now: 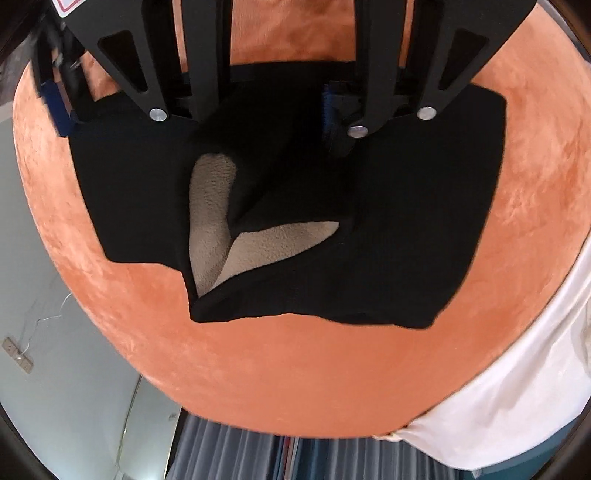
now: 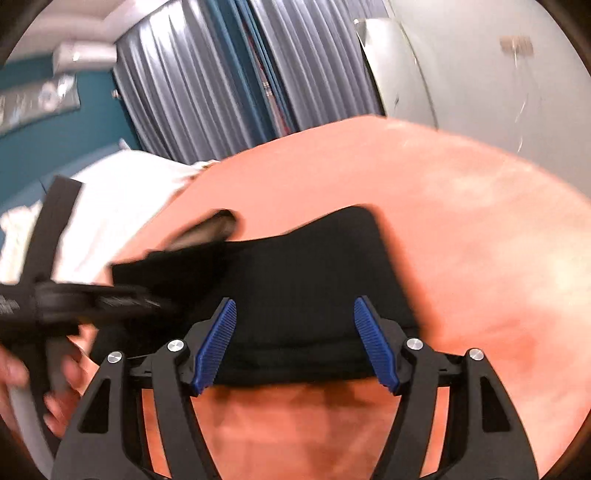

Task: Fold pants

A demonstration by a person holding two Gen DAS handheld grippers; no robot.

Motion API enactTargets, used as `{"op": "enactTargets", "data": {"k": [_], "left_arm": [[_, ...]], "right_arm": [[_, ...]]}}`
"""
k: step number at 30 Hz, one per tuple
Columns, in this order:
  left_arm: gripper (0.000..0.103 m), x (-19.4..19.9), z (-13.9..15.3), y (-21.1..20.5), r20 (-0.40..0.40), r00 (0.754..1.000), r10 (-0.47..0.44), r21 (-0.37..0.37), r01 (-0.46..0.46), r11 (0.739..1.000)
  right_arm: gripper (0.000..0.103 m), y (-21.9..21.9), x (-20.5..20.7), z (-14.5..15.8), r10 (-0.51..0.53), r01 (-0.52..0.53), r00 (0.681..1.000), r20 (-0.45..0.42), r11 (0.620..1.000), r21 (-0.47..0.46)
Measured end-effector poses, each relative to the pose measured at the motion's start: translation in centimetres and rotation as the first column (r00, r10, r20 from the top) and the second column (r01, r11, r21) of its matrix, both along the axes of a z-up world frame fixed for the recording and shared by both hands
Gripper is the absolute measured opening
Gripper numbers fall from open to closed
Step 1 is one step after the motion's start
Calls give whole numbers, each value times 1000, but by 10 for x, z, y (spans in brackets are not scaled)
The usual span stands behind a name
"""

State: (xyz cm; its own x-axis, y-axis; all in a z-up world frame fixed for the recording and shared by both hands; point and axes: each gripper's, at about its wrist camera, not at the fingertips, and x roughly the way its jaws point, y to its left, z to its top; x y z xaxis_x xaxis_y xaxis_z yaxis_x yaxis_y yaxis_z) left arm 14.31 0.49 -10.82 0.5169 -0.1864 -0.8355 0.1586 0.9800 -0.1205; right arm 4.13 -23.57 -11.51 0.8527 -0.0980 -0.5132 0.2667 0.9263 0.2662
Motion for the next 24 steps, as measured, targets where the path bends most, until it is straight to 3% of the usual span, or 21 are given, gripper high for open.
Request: {"op": "enactTargets", "data": {"k": [2,5,7,8,9,10,11,14,18,21,24], "left_arm": [[39,-15,15,1,30,1000,-8,-6,8,1000],[43,-35,34,3,84,996,-29,44,25,999],[44,-47,45,-2,79,993,-82,84,75,994],[64,-52,50,-1,79,991,-106,62,101,993],[91,-56,57,1,87,987,-138,2,138,990],[96,-60,68,3,111,982,-153,-81,162,983],[97,-61,77,2,131,982,-139,-115,154,981],[97,-50,93,-13,145,979,-142,-29,147,989],[97,-39,102,21,141,988,-56,-130,74,989],[97,-23,70,78,58,995,81,-102,-75,992],[93,-7,17,140,-55,964,261,-79,-265,961]], "right_arm": [[65,-21,-15,2,-37,36,999,-18,999,-18],[65,-52,-29,-4,-108,109,993,-48,994,24],[65,-75,-34,-9,-147,152,987,-60,983,99],[65,-83,-33,-11,-152,159,986,-65,979,126],[65,-89,-32,-12,-152,161,986,-69,974,158],[65,-93,-30,-14,-140,153,987,-78,970,191],[65,-94,-26,-14,-121,137,989,-86,969,204],[66,-84,-18,-13,-86,103,991,-105,979,178],[76,-71,2,-13,-27,49,986,-162,990,135],[76,-70,3,-18,-5,29,983,-182,991,133],[78,-76,10,-28,38,1,980,-193,979,203]]}}
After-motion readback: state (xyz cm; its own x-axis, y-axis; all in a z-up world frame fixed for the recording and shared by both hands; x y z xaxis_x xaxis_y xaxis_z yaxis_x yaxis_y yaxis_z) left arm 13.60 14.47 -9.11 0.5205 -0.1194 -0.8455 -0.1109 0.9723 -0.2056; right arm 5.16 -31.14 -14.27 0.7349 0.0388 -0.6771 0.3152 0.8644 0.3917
